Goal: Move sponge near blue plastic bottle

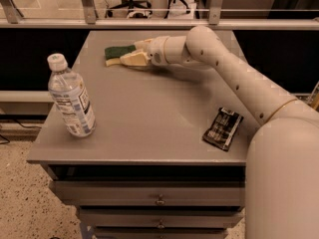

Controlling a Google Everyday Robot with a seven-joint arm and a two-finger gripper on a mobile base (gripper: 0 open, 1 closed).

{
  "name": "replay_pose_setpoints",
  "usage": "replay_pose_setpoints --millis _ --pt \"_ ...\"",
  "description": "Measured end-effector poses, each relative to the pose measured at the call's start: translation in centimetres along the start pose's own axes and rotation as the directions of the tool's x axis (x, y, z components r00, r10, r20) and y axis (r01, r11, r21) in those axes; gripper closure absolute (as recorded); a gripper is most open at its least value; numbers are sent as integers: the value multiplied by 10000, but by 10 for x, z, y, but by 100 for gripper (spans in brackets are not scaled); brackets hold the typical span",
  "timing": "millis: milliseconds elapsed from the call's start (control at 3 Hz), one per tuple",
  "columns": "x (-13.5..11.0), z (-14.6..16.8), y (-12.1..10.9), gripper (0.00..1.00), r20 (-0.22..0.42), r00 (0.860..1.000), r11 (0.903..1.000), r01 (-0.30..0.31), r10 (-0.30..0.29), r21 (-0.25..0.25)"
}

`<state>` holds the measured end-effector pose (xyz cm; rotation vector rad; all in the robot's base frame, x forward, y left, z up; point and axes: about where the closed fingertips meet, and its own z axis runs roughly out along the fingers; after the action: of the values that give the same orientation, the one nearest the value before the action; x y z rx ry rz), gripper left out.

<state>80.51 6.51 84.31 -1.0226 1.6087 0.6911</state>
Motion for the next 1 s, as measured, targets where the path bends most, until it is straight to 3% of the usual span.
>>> replay_pose_setpoints --millis 667,1000 --pt "0 6 4 88 -3 10000 10000 -9 9 -96" --pt "-2 7 6 100 15 10000 9999 -41 41 -165"
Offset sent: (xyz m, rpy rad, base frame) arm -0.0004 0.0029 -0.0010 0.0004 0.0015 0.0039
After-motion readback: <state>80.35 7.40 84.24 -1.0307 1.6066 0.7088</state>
